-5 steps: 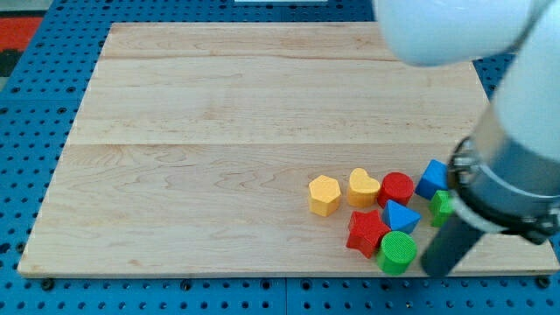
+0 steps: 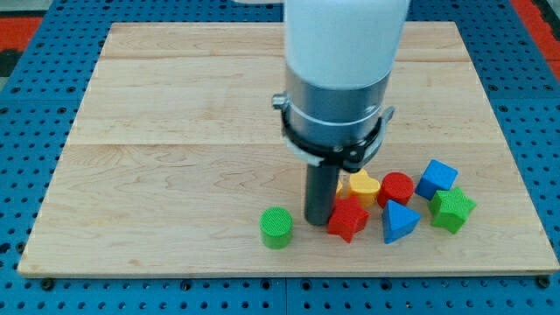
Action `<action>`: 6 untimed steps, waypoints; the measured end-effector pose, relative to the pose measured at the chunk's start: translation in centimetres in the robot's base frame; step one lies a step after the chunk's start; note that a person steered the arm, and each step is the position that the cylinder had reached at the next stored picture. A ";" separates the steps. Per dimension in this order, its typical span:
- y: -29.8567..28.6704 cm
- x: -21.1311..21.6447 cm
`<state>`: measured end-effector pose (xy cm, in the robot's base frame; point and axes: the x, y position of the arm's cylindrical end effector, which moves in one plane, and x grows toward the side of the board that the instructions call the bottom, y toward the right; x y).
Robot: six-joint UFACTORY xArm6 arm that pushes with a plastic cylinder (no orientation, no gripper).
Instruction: Separate the yellow blocks from the red blocks
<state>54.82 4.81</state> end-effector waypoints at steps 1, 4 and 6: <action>2.8 -1.3; 4.2 -3.9; 10.6 -2.9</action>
